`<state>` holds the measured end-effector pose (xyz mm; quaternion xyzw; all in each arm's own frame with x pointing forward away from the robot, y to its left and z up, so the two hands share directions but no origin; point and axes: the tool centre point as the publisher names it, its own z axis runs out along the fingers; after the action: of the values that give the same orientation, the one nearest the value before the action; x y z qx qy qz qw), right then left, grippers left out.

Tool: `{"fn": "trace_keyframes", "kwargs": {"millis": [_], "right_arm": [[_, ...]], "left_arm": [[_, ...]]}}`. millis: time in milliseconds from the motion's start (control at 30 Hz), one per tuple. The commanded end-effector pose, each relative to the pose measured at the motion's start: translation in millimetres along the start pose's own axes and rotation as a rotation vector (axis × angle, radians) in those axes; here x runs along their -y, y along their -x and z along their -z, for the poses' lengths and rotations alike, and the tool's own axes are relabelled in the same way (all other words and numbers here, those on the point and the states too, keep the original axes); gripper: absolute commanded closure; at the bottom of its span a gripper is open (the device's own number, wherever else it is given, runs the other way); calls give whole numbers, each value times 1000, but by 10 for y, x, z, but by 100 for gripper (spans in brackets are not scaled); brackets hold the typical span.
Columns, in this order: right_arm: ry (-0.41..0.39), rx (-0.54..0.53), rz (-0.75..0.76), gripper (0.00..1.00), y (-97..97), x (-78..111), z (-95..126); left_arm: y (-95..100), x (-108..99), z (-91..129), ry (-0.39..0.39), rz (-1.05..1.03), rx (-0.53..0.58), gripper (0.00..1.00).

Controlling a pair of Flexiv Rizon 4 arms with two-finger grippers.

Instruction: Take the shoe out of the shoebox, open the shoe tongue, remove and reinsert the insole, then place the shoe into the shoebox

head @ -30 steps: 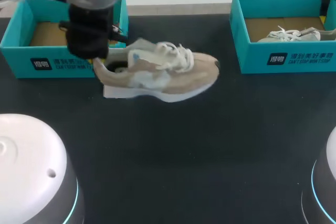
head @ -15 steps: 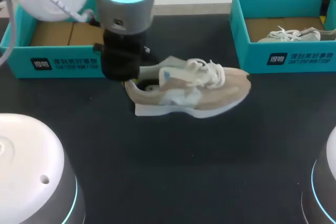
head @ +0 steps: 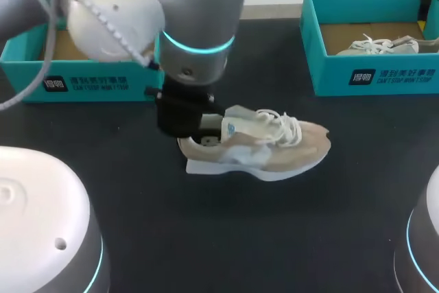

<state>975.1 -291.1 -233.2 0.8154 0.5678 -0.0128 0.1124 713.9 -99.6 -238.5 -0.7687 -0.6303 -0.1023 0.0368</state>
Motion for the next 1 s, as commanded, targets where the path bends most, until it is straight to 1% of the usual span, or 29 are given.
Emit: {"fn": "trace_keyframes", "kwargs": {"millis": [33, 133, 167, 400, 467, 533, 700, 1000], "right_arm": [[1, -1, 0, 0, 4, 3, 0], [1, -1, 0, 0, 4, 3, 0], [1, -1, 0, 0, 4, 3, 0], [1, -1, 0, 0, 4, 3, 0], [1, -1, 0, 0, 4, 3, 0], [1, -1, 0, 0, 4, 3, 0], [1, -1, 0, 0, 4, 3, 0], [1, -1, 0, 0, 4, 3, 0]], "left_arm": [[148, -50, -308, -9, -2, -25, 100], [151, -44, -424, -10, -4, -51, 100], [139, -43, -514, -30, 2, -61, 100], [124, -57, -750, -58, 15, -97, 100], [118, -33, -824, -77, 10, -106, 100], [114, -3, -892, -77, 6, -110, 100], [101, 60, -1015, -77, 6, -121, 100], [82, 69, -1134, -102, 53, -134, 100]]}}
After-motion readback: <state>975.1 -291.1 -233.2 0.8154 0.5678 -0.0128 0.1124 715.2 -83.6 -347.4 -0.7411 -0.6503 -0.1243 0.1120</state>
